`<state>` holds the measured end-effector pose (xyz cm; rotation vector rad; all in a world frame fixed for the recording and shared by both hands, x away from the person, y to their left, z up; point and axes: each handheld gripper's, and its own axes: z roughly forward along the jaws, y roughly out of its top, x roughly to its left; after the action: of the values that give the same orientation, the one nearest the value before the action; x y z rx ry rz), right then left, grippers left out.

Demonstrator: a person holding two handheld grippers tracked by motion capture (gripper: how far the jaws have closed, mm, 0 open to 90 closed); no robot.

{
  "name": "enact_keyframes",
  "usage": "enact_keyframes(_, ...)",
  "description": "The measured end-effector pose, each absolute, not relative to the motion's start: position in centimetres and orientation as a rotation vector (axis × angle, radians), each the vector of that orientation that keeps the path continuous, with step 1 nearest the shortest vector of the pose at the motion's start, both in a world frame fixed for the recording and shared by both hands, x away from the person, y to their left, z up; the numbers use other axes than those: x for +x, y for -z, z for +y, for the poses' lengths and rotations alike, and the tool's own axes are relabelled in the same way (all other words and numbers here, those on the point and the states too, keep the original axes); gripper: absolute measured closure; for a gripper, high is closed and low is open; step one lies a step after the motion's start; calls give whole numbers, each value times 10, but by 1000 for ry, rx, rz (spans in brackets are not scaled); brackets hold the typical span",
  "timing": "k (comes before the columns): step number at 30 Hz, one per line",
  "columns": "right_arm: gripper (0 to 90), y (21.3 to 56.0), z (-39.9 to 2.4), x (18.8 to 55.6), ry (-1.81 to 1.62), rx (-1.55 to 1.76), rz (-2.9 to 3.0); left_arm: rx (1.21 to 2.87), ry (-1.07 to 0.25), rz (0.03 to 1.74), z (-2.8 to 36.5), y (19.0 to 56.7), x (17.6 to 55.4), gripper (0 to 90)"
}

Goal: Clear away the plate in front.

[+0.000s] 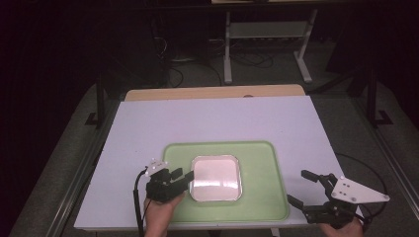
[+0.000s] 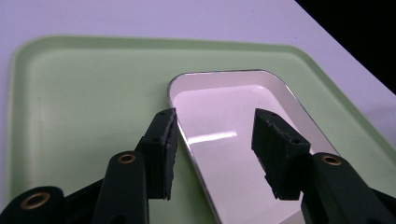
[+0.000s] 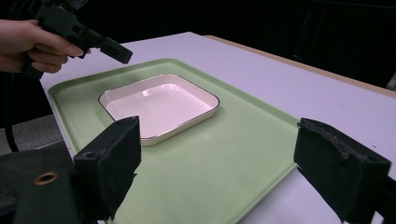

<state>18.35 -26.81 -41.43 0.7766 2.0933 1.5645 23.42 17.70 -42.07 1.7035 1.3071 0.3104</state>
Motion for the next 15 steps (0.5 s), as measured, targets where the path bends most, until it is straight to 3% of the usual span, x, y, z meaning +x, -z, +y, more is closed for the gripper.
enact_keyframes(15,138,416,-272,186,-1538,800,2095,1755,-277,1139,208,425,221,409)
